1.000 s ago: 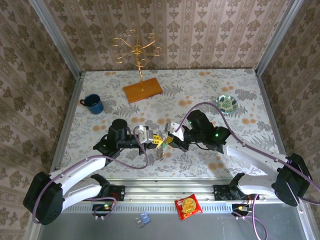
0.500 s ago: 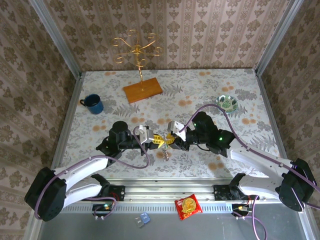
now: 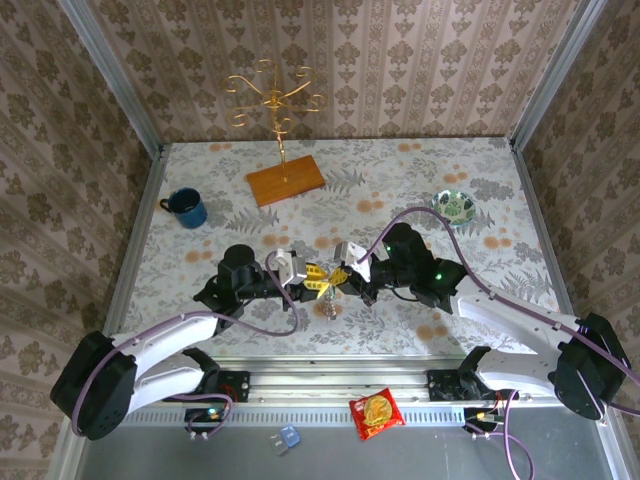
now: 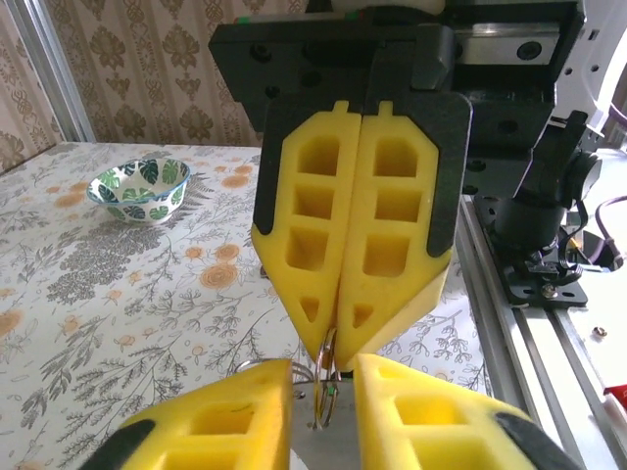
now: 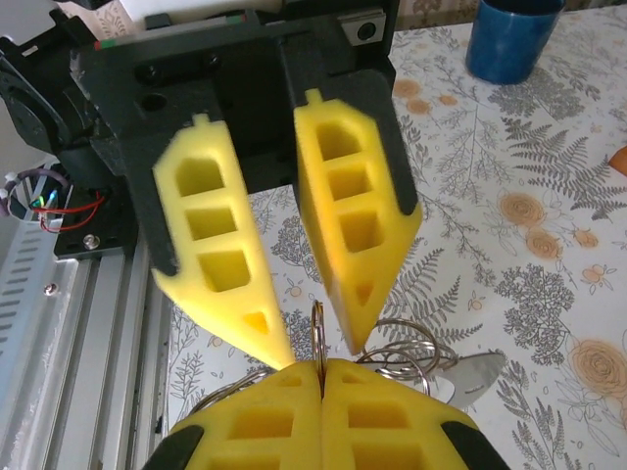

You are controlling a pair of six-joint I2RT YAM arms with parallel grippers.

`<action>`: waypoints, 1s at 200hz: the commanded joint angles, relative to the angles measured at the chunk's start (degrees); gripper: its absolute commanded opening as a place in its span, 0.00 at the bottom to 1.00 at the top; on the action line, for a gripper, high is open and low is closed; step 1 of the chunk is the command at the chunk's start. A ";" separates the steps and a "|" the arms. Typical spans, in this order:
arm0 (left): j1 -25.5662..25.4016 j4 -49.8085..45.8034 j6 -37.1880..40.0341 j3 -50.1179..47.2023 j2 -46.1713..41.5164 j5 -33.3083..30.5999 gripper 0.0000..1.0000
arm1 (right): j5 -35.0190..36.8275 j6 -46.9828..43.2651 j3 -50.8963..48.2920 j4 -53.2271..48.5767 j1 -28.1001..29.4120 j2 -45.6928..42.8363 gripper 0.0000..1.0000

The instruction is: Put the keys on the keyring

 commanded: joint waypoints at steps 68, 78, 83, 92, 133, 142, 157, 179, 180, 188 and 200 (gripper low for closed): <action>-0.48 -24.42 15.90 8.46 -2.47 -1.13 0.08 | 1.63 -13.19 12.34 -18.35 1.64 5.02 0.00; -0.44 -25.46 16.60 9.21 -2.08 -0.80 0.07 | 1.90 -14.17 13.56 -19.77 2.26 5.66 0.00; -0.42 -25.63 16.88 9.45 -1.95 -0.84 0.07 | 1.81 -14.38 14.10 -20.20 2.37 5.93 0.00; -0.46 -25.96 17.13 9.89 -1.66 -0.71 0.04 | 1.57 -14.58 14.72 -20.56 2.66 6.14 0.00; -0.41 -23.13 15.48 8.82 -2.12 -0.61 0.00 | -0.26 -8.55 10.64 -12.71 0.66 2.91 0.23; -0.35 -20.31 13.71 7.53 -2.62 -0.77 0.00 | -1.16 -6.34 8.01 -9.20 -0.66 1.46 0.29; -0.40 -14.58 10.25 5.28 -3.22 -0.56 0.00 | -2.17 -3.59 4.64 -5.01 -1.81 -0.23 0.35; -0.40 -8.50 6.75 3.08 -3.39 -0.08 0.00 | -2.39 -1.03 1.87 -1.51 -1.92 -0.70 0.36; -0.40 -8.28 6.64 3.00 -3.40 -0.07 0.00 | -2.39 -0.91 1.80 -1.40 -1.92 -0.65 0.36; -0.40 -6.76 5.95 2.45 -3.31 0.07 0.00 | -2.46 -0.33 1.19 -0.61 -1.92 -0.45 0.36; -0.42 -5.31 5.18 2.01 -3.23 0.24 0.00 | -2.59 0.71 0.13 0.79 -1.92 -0.21 0.36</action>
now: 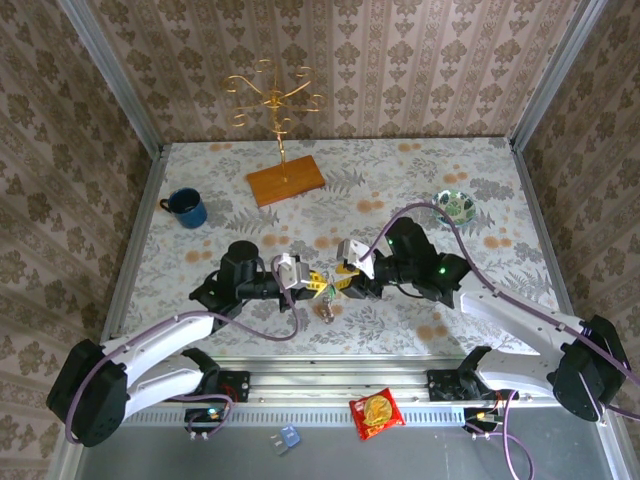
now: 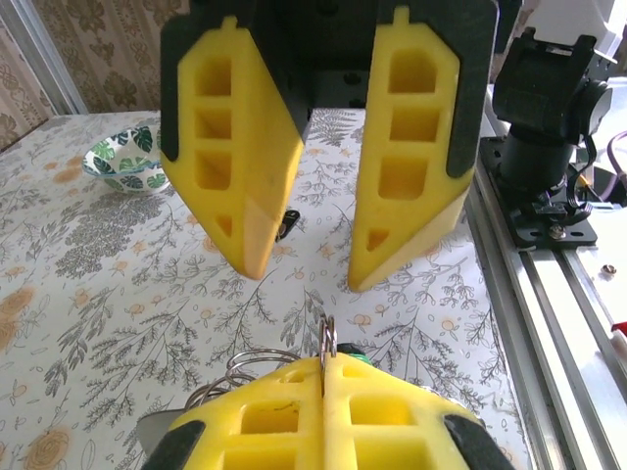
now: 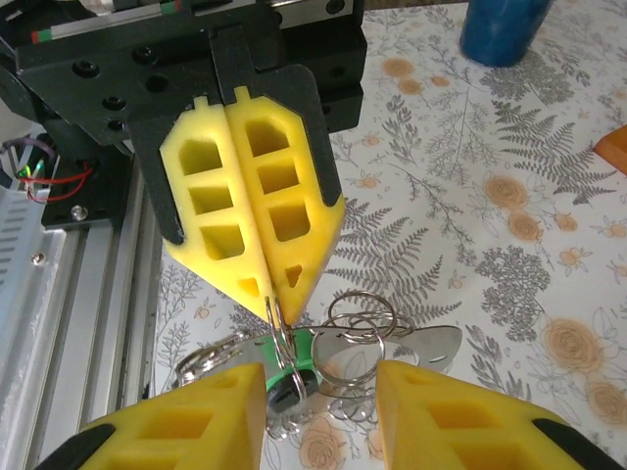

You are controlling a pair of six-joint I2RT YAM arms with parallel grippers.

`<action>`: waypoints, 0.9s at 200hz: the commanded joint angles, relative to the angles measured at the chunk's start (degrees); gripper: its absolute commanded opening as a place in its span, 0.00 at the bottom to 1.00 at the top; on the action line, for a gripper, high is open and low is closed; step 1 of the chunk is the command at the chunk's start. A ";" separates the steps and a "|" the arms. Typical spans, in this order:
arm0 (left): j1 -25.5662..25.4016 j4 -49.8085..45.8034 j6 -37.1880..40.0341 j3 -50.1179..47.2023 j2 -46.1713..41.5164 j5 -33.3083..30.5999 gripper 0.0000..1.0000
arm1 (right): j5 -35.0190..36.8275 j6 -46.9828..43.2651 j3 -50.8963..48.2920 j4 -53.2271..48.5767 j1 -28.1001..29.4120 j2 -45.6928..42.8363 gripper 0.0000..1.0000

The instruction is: Put the keys on the keyring

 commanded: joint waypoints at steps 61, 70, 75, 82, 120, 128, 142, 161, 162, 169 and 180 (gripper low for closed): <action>-0.16 12.78 -6.88 -2.75 -0.10 2.31 0.00 | -3.73 6.68 -3.22 10.23 0.11 2.18 0.26; -0.22 12.95 -6.94 -2.88 -0.10 2.41 0.00 | -4.10 6.85 -3.23 10.81 0.16 2.47 0.24; -0.16 12.92 -6.98 -2.86 -0.09 2.44 0.00 | -4.20 6.88 -3.16 10.94 0.16 2.66 0.21; -0.11 13.01 -6.99 -2.93 -0.17 2.48 0.00 | -4.50 6.86 -3.05 10.93 0.12 2.91 0.18; -0.15 12.76 -6.67 -3.14 -0.57 0.46 0.05 | -5.62 5.83 -2.13 9.58 0.12 2.86 0.00; -0.15 12.07 -6.13 -3.17 -0.98 -0.57 0.13 | -5.63 5.15 -1.70 8.40 0.15 2.68 0.00; -0.11 9.36 -4.35 -2.70 -2.26 -2.08 0.21 | -5.30 3.26 -0.34 5.27 0.16 2.41 0.00; -0.16 1.76 0.11 -0.50 -3.70 -3.04 0.27 | -4.69 0.18 1.97 0.24 0.11 2.47 0.00; -0.11 1.23 0.43 -0.37 -3.79 -3.09 0.27 | -4.63 -0.02 2.09 -0.04 0.13 2.48 0.00; -0.17 -2.04 2.30 0.64 -4.08 -3.48 0.29 | -4.21 -1.35 3.01 -1.98 0.23 2.73 0.00; -0.24 -7.52 5.43 2.72 -4.34 -4.42 0.30 | -3.43 -3.63 4.88 -5.53 0.46 3.38 0.00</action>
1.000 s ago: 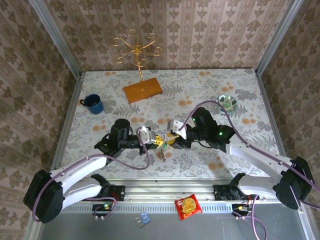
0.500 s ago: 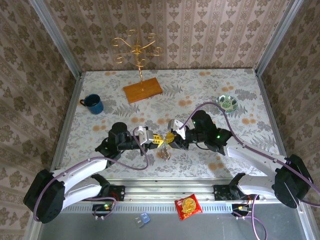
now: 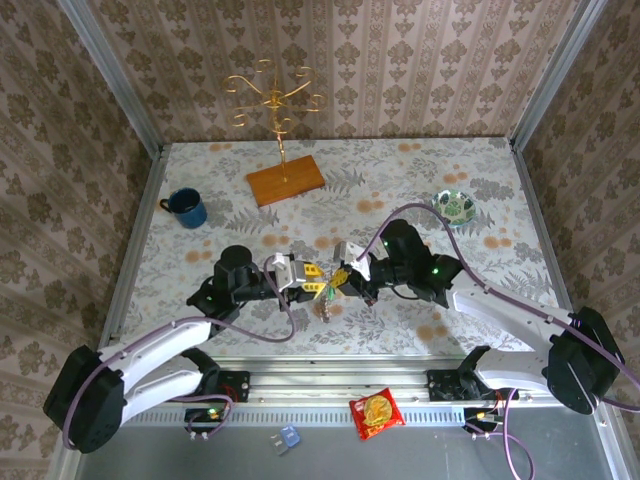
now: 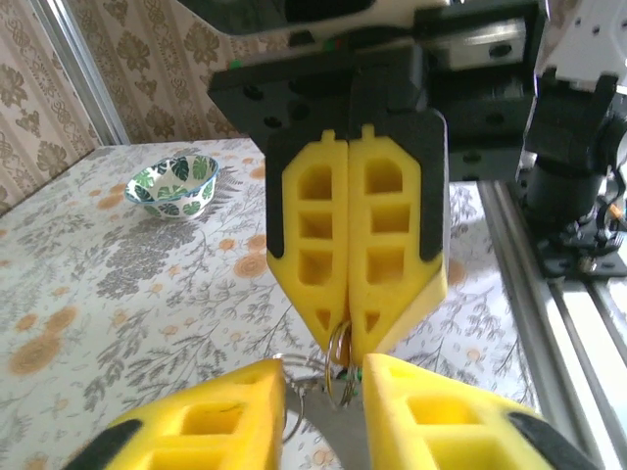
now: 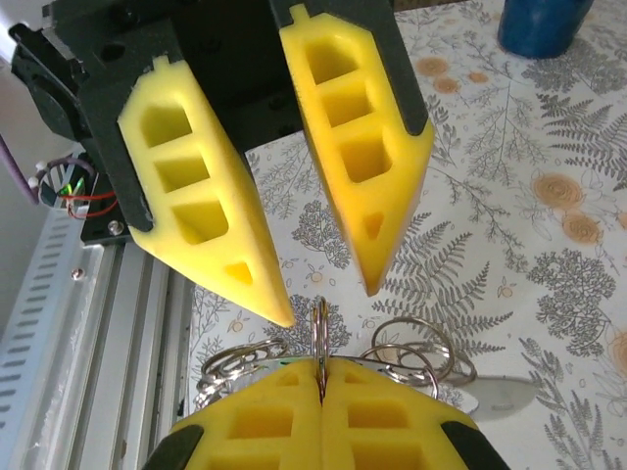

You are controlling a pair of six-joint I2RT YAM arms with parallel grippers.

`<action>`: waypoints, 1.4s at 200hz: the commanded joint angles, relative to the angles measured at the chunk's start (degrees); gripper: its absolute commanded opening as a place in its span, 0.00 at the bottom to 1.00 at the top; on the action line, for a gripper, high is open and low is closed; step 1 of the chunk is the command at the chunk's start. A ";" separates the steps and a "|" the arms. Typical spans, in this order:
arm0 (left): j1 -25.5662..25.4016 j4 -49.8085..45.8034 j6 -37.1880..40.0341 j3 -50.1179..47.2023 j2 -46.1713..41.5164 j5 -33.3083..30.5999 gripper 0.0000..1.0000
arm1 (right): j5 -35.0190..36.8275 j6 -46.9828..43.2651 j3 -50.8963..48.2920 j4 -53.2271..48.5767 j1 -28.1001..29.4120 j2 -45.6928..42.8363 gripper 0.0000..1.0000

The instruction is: Put the keys on the keyring

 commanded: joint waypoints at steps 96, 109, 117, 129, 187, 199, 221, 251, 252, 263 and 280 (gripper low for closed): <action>-0.18 -22.15 14.41 10.78 1.56 1.66 0.22 | 8.98 -17.20 16.61 -21.63 5.62 6.78 0.00; -0.21 -22.33 14.46 11.24 2.19 2.14 0.19 | 9.78 -17.76 17.22 -21.78 6.25 7.08 0.00; -0.18 -22.34 14.55 11.43 2.55 2.40 0.17 | 10.02 -18.02 17.65 -21.97 6.56 7.24 0.00; -0.25 -22.38 14.60 11.76 2.83 2.77 0.11 | 9.93 -18.19 18.14 -22.24 6.83 7.37 0.00; -0.24 -18.70 12.44 10.12 2.66 3.99 0.00 | 8.30 -11.49 11.79 -15.20 4.43 2.56 0.30; -0.24 -15.55 10.59 8.67 2.46 4.51 0.00 | 9.05 -10.94 9.95 -14.13 4.18 1.47 0.33; -0.31 -10.79 8.29 6.50 2.09 4.65 0.00 | 9.93 -9.86 7.52 -12.94 4.19 0.55 0.32; -0.29 -10.02 7.98 5.67 1.71 4.87 0.00 | 9.64 -8.51 6.51 -11.20 4.22 0.43 0.27; -0.31 -10.06 7.99 5.65 1.70 4.84 0.00 | 9.66 -8.50 6.47 -11.14 4.18 0.44 0.27; -0.33 -10.18 8.05 5.54 1.56 4.92 0.00 | 9.66 -8.53 6.59 -11.06 4.20 0.53 0.24; -0.30 -10.43 8.21 5.45 1.25 4.88 0.00 | 9.71 -8.79 6.99 -11.34 4.15 0.79 0.17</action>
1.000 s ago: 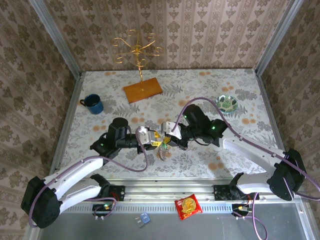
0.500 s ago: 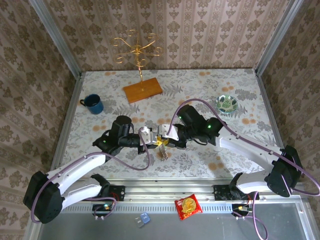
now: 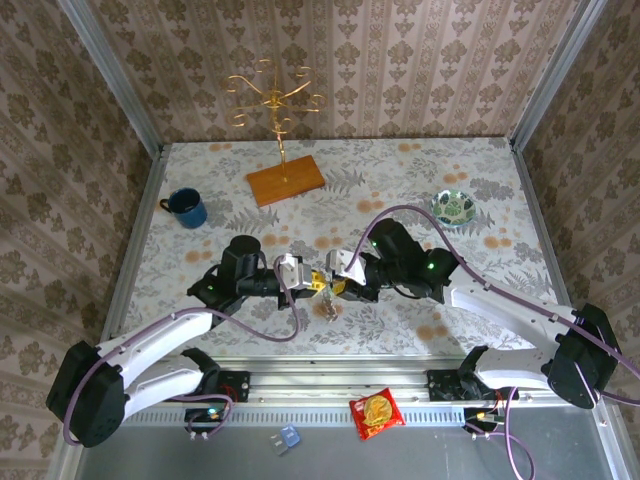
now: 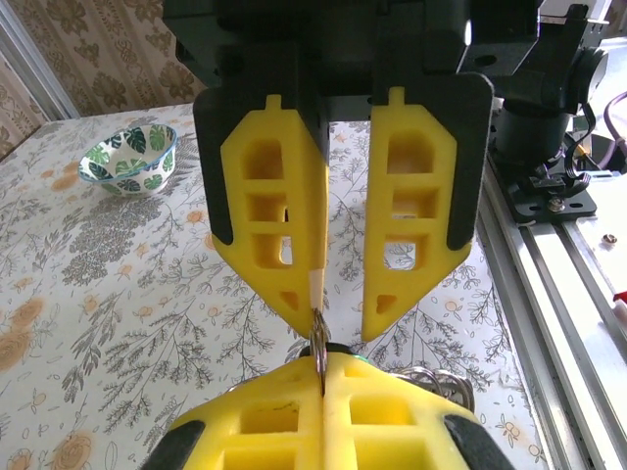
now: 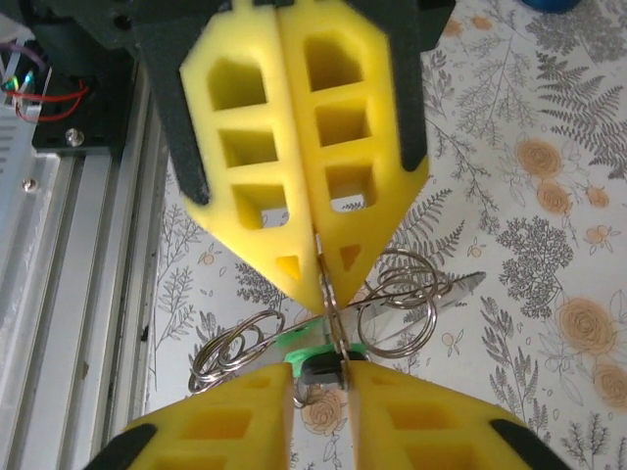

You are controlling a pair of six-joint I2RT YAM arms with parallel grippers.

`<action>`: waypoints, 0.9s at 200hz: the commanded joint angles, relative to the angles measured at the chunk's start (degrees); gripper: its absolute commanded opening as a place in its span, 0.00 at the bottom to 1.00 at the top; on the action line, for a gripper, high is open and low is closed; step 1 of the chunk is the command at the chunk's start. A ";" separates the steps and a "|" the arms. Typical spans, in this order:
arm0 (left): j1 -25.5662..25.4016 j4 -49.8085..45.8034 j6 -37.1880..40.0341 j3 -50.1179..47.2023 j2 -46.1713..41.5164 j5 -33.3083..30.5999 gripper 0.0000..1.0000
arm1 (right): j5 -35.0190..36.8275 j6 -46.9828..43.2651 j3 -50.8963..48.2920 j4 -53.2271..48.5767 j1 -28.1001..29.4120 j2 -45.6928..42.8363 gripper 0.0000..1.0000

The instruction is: Put the keys on the keyring

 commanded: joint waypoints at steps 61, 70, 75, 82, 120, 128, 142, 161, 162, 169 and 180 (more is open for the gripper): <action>-0.32 1.96 -0.39 -0.51 -1.52 1.97 0.00 | 3.44 -0.41 1.95 -1.83 -0.43 1.15 0.04; -0.29 2.31 -0.48 -0.58 -1.55 1.68 0.00 | 4.26 -0.38 1.81 -2.09 -0.49 1.34 0.04; -0.33 2.51 -0.49 -0.71 -1.61 1.57 0.00 | 4.80 -0.34 1.79 -2.18 -0.47 1.64 0.04; -0.30 2.98 -0.56 -0.84 -1.73 1.42 0.00 | 5.33 -0.14 1.78 -2.50 -0.46 2.01 0.04; -0.31 4.52 -1.33 -1.20 -1.44 1.52 0.00 | 3.57 2.33 0.49 -0.15 -0.50 3.72 0.03; -0.29 4.67 -1.50 -1.19 -1.43 1.53 0.00 | 3.05 2.98 0.07 0.99 -0.50 3.49 0.03; -0.33 5.33 -2.09 -1.50 -1.44 1.35 0.00 | 2.17 4.03 -0.64 3.15 -0.50 2.52 0.06; -0.32 7.68 -3.64 -2.52 -1.59 1.07 0.00 | 1.27 5.27 -2.89 6.93 -0.83 0.02 0.21; -0.33 7.83 -3.77 -2.61 -1.60 1.05 0.00 | 1.18 5.31 -3.02 7.11 -0.82 -0.15 0.21; -0.42 8.83 -4.42 -3.09 -1.59 0.99 0.00 | 0.86 5.64 -4.08 8.53 -1.03 -1.20 0.25; -0.42 10.66 -5.72 -3.76 -1.78 0.93 0.00 | -0.06 6.45 -5.52 10.62 -1.39 -2.88 0.29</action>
